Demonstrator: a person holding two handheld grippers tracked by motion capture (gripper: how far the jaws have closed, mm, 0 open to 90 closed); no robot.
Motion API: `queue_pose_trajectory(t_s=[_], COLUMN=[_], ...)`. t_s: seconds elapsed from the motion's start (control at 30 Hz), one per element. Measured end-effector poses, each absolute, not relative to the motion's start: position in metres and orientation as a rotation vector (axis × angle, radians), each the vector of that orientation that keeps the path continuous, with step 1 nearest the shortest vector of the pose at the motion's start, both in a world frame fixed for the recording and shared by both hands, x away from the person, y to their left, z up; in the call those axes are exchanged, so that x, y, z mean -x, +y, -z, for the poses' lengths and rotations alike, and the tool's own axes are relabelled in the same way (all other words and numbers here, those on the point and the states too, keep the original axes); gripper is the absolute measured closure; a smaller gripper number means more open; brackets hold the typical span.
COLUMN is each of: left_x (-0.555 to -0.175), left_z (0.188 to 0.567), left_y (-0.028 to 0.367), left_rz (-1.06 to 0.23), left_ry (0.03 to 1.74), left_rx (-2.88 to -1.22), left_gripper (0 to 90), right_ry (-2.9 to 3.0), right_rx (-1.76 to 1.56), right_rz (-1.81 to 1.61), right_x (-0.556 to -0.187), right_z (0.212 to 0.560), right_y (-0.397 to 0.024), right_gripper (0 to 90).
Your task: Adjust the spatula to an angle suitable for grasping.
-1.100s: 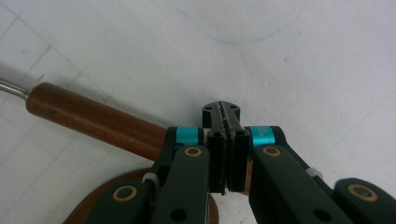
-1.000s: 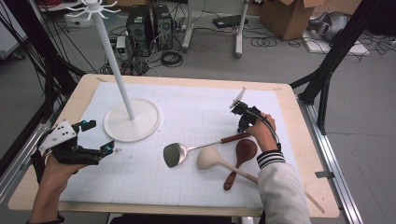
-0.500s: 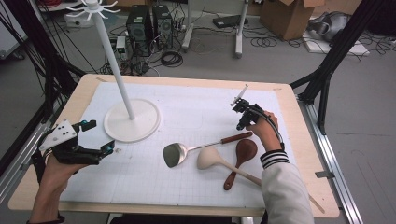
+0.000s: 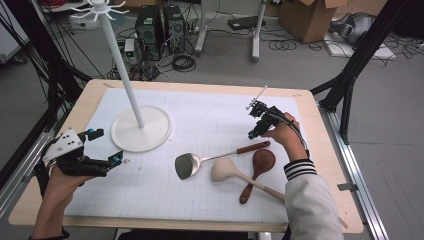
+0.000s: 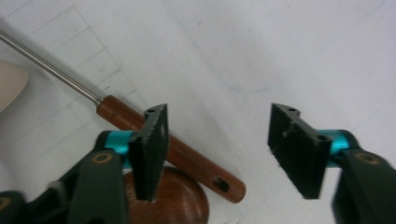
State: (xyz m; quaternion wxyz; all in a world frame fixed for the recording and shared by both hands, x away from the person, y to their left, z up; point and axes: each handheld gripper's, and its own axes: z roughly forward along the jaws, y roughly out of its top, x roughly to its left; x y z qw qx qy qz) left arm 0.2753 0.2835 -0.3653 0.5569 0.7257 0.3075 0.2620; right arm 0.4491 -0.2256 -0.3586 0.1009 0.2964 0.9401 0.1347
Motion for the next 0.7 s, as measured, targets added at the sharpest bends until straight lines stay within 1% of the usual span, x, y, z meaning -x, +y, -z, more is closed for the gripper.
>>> queue_pose_trajectory(t_s=[0.03,0.13,0.2,0.23,0.3,0.33,0.37,0.7], left_x=[-0.275,-0.275,-0.275,-0.275,-0.275,-0.276,-0.276,-0.276], left_z=[0.365,0.365,0.365,0.365,0.365,0.366,0.366,0.366], left_y=[0.283,0.283,0.283,0.283,0.283,0.283,0.284,0.285], left_rz=[-0.617,-0.618,-0.619,-0.618,-0.618,-0.617,-0.619,-0.619], left_ry=[0.727,0.724,0.723,0.723,0.724,0.724,0.725,0.726], left_rx=[-1.712,-1.716,-1.716,-1.716,-1.717,-1.717,-1.717,-1.715], left_gripper=[1.7,1.7,1.7,1.7,1.7,1.7,1.7,1.7], right_ry=[2.773,2.767,2.772,2.767,2.756,2.749,2.747,2.778], right_rx=[-0.833,-0.774,-0.744,-0.714,-0.682,-0.66,-0.656,-0.525], right_rz=[-0.393,-0.38,-0.395,-0.404,-0.419,-0.419,-0.402,-0.431], right_x=[-0.448,-0.447,-0.446,-0.446,-0.445,-0.446,-0.445,-0.444], right_z=[0.358,0.358,0.358,0.358,0.356,0.356,0.354,0.338], right_y=[-0.224,-0.221,-0.219,-0.218,-0.216,-0.215,-0.213,-0.204], right_gripper=[26.7,16.1,13.5,10.6,9.5,7.5,0.9,0.3])
